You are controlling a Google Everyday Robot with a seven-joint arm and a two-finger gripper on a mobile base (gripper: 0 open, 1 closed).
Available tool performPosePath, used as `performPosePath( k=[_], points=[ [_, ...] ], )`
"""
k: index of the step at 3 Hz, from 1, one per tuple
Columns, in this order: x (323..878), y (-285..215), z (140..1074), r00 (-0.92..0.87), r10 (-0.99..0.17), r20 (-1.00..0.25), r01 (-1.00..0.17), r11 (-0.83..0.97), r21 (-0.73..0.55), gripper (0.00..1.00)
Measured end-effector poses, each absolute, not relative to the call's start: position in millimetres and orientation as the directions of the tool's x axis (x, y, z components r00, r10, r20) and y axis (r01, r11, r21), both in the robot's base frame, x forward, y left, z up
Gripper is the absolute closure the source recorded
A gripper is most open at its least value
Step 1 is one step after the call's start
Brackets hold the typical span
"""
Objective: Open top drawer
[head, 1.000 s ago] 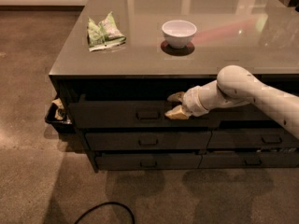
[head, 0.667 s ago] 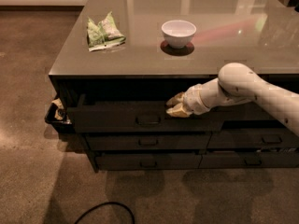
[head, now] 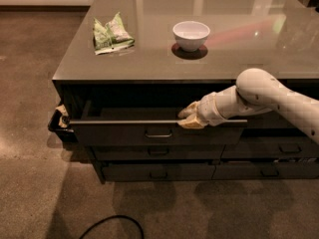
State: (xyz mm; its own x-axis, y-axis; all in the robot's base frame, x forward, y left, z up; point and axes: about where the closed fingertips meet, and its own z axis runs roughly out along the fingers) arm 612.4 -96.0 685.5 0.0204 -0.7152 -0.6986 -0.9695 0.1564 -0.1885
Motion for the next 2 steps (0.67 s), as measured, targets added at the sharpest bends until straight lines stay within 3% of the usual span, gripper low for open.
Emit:
performPosePath(
  k=[2],
  points=[
    [592.0,-98.6,684.7,0.042,-0.716,-0.696,-0.973,0.13,-0.192,0.35]
  ],
)
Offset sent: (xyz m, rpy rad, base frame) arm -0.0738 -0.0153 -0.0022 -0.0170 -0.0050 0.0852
